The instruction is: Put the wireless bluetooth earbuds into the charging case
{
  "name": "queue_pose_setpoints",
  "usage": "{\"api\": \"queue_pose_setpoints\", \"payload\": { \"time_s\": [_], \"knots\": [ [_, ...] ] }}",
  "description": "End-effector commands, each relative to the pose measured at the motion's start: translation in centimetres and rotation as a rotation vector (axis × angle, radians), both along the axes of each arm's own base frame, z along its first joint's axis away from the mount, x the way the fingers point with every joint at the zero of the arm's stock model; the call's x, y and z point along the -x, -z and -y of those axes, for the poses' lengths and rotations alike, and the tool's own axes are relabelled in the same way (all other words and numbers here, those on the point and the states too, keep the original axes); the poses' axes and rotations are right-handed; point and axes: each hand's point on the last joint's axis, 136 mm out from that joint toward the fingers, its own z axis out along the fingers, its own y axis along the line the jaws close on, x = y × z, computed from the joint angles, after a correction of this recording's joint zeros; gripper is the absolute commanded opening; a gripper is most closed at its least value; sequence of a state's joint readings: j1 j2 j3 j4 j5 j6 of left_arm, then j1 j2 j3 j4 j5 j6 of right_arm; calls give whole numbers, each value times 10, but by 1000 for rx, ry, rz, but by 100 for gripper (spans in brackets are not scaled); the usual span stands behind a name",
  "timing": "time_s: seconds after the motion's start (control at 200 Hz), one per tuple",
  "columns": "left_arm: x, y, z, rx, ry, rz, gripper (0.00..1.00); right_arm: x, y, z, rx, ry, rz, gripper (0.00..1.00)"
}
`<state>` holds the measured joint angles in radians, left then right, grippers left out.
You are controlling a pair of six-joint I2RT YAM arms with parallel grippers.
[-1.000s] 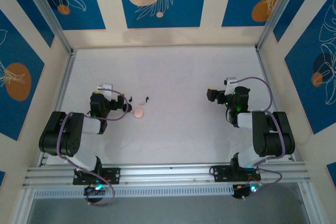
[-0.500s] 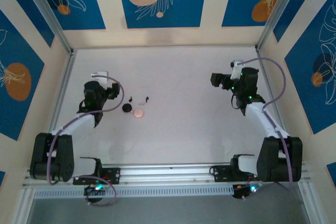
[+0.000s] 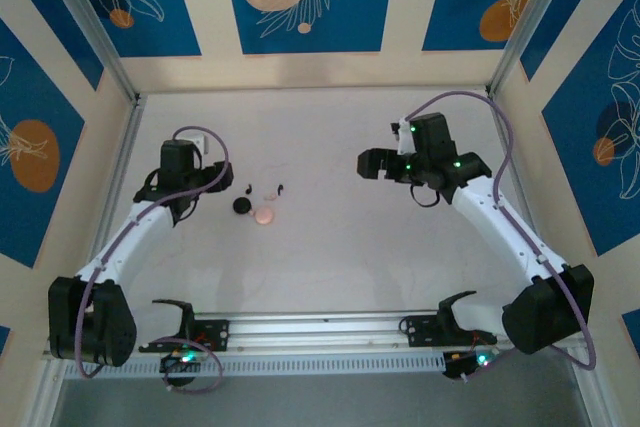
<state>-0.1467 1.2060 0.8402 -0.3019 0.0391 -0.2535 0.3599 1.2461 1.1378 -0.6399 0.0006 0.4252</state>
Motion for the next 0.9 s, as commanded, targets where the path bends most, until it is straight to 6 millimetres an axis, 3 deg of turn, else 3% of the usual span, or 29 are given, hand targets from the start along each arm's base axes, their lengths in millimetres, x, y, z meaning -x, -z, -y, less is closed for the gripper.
{"api": "queue_pose_setpoints", "payload": {
  "time_s": [0.0,0.185,0.415,0.69,0.895],
  "knots": [
    [26,-6,31,48,180,-115,69,12,-6,-9,-82,9,-54,99],
    [50,-8,57,-56,439,-264,68,15,-19,-13,-122,-44,19,100],
    [70,15,74,-248,636,-488,67,21,-32,-5,-145,-56,83,99],
    [61,49,89,-413,710,-709,65,28,-25,-3,-176,-59,83,99],
    [42,63,103,-457,710,-725,66,28,-19,-1,-169,-54,72,99]
  ]
}}
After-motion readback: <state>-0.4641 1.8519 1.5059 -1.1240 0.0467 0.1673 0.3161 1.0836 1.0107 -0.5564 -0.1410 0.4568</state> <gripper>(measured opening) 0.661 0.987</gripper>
